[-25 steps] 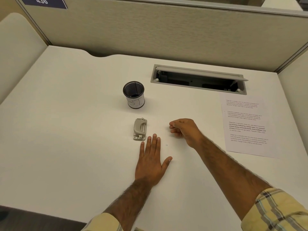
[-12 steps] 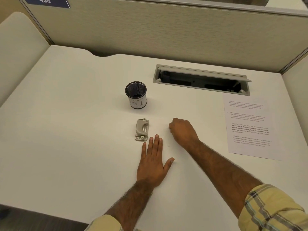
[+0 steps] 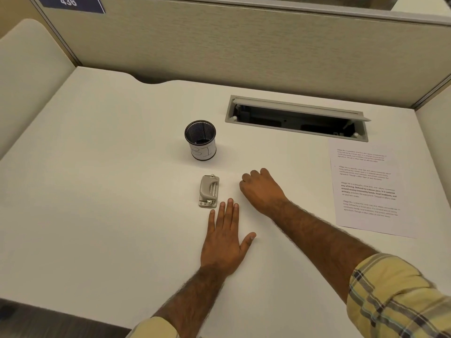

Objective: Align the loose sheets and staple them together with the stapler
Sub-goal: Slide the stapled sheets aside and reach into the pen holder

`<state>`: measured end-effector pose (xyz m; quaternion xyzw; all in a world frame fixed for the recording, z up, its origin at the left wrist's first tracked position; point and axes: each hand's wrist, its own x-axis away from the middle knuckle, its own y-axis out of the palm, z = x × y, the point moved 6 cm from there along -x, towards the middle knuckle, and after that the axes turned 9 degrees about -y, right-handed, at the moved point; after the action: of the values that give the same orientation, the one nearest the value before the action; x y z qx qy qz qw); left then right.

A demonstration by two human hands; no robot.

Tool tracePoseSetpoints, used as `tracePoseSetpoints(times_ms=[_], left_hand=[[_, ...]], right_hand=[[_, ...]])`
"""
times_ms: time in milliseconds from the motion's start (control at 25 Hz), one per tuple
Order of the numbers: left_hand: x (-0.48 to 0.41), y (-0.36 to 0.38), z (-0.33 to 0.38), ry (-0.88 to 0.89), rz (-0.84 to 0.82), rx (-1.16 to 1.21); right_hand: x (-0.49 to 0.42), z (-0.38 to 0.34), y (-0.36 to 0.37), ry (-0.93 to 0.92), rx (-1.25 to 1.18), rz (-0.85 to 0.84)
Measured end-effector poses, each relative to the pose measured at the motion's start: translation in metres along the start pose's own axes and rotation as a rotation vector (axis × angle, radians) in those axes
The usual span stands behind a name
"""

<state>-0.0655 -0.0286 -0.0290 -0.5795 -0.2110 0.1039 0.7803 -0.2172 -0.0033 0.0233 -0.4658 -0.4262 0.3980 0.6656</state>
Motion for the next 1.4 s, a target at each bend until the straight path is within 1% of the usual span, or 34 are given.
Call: tracePoseSetpoints(times_ms=[80,120,200,240,320,360,400,480,560,640,720,840,1000,1080,1240,1400], left_hand=[[0.0,0.0,0.0,0.003,0.006,-0.001],[0.001,0.0,-0.001,0.005,0.008,-0.005],[0.002,-0.001,-0.001,0.006,0.019,-0.005],[0.002,-0.001,-0.001,0.008,0.023,-0.002],[0.002,-0.002,0.0,0.014,0.029,0.006],[0.001,-0.002,0.0,0.017,0.032,0.013],[0.001,-0.002,0.0,0.019,0.032,0.019],[0.002,-0.002,-0.001,0.022,0.03,0.026],[0.003,-0.002,-0.002,0.021,0.042,0.037],[0.003,-0.003,-0.002,0.026,0.052,0.05],[0.004,-0.003,-0.002,0.033,0.068,0.063],[0.003,-0.003,-0.003,0.034,0.09,0.067],[0.003,-0.004,-0.005,0.037,0.111,0.075],[0.003,-0.005,-0.005,0.04,0.118,0.081],[0.003,-0.005,-0.006,0.035,0.127,0.086],[0.003,-0.003,-0.006,0.036,0.105,0.094]], right_hand=[[-0.003,0.006,0.002,0.004,-0.039,-0.006],[-0.004,0.01,0.004,0.024,-0.107,-0.036],[-0.003,0.024,0.009,0.137,-0.366,-0.075],[0.001,0.033,0.012,0.234,-0.561,-0.049],[0.01,0.054,0.009,0.451,-0.965,0.069],[0.011,0.061,0.0,0.508,-1.125,0.12],[0.009,0.066,-0.013,0.53,-1.232,0.158],[-0.007,0.075,-0.046,0.508,-1.321,0.234],[-0.035,0.079,-0.082,0.454,-1.327,0.316],[-0.065,0.078,-0.105,0.415,-1.294,0.348],[-0.093,0.074,-0.117,0.393,-1.192,0.324],[-0.126,0.069,-0.124,0.373,-0.976,0.283],[-0.151,0.063,-0.128,0.313,-0.697,0.2],[-0.157,0.059,-0.13,0.282,-0.614,0.173],[-0.163,0.052,-0.131,0.256,-0.54,0.164],[-0.163,0.053,-0.133,0.29,-0.543,0.173]])
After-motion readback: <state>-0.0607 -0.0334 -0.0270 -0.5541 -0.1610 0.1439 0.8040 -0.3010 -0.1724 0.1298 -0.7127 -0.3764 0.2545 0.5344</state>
